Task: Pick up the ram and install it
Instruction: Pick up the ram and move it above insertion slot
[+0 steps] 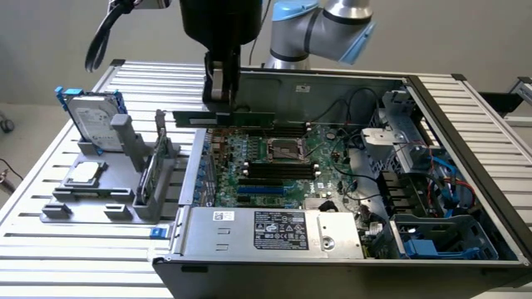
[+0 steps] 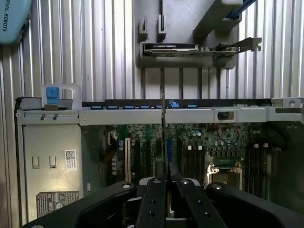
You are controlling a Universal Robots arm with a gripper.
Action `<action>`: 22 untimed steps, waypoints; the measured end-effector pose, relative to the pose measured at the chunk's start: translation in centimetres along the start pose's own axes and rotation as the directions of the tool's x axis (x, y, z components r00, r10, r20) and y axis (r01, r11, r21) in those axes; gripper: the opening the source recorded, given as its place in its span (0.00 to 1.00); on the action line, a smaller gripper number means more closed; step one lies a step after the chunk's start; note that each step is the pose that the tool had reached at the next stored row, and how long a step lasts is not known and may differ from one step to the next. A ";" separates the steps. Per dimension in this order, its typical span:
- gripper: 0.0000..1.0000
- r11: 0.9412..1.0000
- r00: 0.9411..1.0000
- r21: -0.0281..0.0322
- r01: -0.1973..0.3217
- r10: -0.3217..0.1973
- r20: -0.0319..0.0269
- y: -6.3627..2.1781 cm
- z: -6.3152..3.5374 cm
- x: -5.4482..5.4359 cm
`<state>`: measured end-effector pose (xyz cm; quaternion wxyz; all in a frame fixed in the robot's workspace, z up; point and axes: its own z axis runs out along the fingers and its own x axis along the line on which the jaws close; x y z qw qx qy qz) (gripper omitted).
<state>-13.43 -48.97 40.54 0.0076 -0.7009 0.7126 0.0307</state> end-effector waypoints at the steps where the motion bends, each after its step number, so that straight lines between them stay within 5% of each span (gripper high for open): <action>1: 0.14 1.000 1.000 0.000 0.000 0.000 0.000 -0.29 0.00 -0.2; 12: 0.14 1.000 1.000 -0.001 0.000 0.000 0.000 -3.66 0.31 -2.4; 22: 0.14 1.000 1.000 -0.001 -0.003 0.003 0.000 -7.11 1.92 -3.4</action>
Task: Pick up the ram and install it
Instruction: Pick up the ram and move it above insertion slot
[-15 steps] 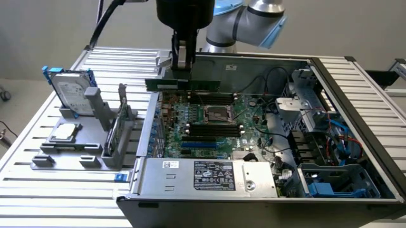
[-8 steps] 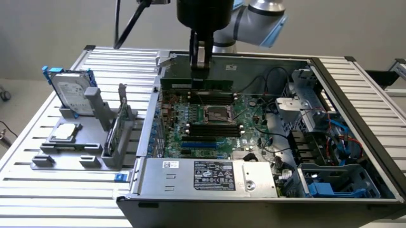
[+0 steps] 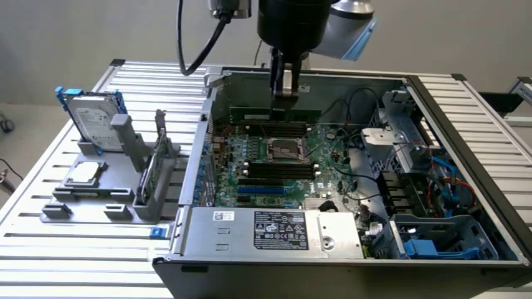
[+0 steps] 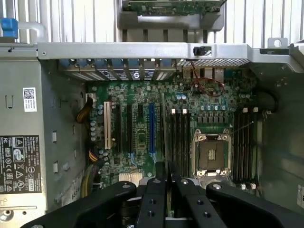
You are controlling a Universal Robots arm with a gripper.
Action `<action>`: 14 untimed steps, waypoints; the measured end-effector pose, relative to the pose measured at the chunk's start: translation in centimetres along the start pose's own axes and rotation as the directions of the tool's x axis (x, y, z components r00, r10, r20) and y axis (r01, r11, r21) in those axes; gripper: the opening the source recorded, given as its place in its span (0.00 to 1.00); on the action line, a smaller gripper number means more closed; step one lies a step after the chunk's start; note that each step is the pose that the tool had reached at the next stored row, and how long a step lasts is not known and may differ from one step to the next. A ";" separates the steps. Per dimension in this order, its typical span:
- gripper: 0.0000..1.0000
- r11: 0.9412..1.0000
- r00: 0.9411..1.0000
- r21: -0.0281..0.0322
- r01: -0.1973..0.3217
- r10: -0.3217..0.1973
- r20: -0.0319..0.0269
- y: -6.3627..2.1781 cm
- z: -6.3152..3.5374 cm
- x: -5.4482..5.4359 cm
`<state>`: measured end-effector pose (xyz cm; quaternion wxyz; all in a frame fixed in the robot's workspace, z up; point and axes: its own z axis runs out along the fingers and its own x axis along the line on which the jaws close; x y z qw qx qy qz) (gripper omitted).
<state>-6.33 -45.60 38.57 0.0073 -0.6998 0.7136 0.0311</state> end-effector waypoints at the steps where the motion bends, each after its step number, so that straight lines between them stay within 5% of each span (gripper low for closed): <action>1: 0.14 1.000 1.000 0.000 0.000 0.000 0.000 -0.19 0.19 -0.2; 14: 0.14 1.000 1.000 0.000 -0.011 0.011 0.001 -1.96 2.61 -2.2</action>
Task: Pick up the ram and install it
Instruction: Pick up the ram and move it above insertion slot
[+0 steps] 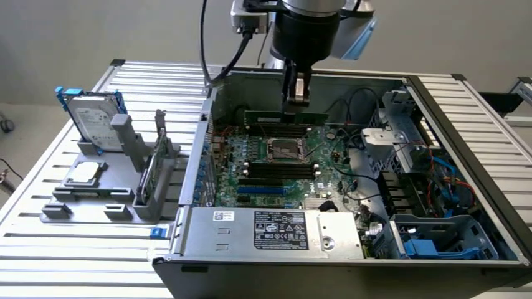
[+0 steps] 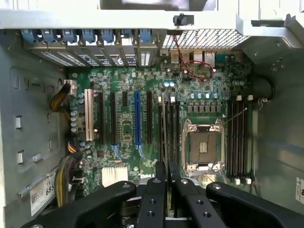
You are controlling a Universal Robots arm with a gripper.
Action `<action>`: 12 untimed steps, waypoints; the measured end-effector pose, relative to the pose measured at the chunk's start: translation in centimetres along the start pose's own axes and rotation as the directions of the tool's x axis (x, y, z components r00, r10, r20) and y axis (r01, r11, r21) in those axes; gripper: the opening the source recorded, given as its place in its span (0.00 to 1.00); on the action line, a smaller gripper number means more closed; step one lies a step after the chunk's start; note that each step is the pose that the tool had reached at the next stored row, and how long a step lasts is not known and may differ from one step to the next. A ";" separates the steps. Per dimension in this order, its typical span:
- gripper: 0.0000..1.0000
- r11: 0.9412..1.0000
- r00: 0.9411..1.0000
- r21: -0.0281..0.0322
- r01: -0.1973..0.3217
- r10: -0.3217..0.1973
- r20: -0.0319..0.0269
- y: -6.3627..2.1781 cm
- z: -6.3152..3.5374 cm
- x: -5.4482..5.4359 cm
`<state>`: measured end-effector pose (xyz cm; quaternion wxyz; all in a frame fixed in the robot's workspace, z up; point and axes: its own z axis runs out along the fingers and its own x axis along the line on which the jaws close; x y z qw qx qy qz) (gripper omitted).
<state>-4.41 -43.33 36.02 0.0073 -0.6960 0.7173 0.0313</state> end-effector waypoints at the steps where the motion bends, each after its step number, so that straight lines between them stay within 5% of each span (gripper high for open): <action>1: 0.14 1.000 1.000 0.000 -0.006 0.006 0.000 -0.05 0.16 0.0; 12: 0.14 0.999 0.999 0.002 -0.049 0.049 0.002 -0.31 2.23 -1.0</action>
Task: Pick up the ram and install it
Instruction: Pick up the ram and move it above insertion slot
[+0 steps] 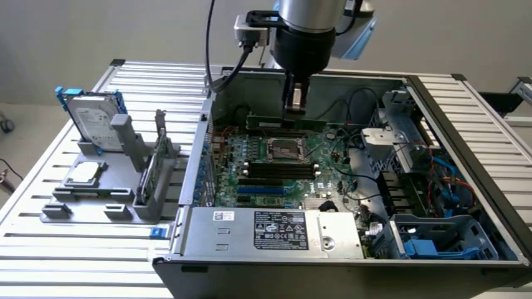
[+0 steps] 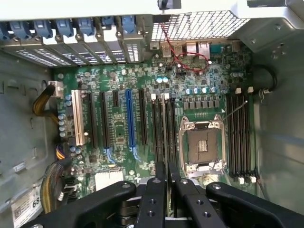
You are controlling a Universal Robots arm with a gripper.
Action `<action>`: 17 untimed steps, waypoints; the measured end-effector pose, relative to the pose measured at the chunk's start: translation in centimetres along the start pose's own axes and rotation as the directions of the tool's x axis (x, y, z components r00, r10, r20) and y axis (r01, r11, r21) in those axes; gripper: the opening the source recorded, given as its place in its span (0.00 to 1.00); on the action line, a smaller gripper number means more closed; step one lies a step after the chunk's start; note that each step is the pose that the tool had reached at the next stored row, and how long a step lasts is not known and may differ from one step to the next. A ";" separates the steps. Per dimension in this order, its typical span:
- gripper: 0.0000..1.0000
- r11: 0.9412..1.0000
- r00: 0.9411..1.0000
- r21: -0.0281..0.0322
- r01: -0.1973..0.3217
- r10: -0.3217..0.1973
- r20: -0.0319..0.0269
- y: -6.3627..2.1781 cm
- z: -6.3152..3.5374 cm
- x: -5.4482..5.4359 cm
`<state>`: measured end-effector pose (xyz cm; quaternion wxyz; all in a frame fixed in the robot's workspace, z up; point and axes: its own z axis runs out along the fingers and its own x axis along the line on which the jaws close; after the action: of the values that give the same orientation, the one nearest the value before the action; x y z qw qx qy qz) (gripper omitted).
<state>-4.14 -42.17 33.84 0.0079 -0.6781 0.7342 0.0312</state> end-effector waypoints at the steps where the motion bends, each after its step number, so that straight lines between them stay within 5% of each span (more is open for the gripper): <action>1: 0.14 1.000 1.000 0.000 0.000 0.000 0.000 0.00 0.19 -0.2; 6: 0.14 1.000 1.000 0.001 -0.001 0.001 0.000 -0.03 0.96 -1.0; 13: 0.14 1.000 1.000 0.013 -0.002 0.002 0.001 -0.04 1.72 -1.2; 17: 0.14 1.000 1.000 0.014 -0.002 0.002 0.001 -0.04 1.78 -1.2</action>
<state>-4.06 -40.89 32.13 0.0128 -0.6771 0.7353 0.0264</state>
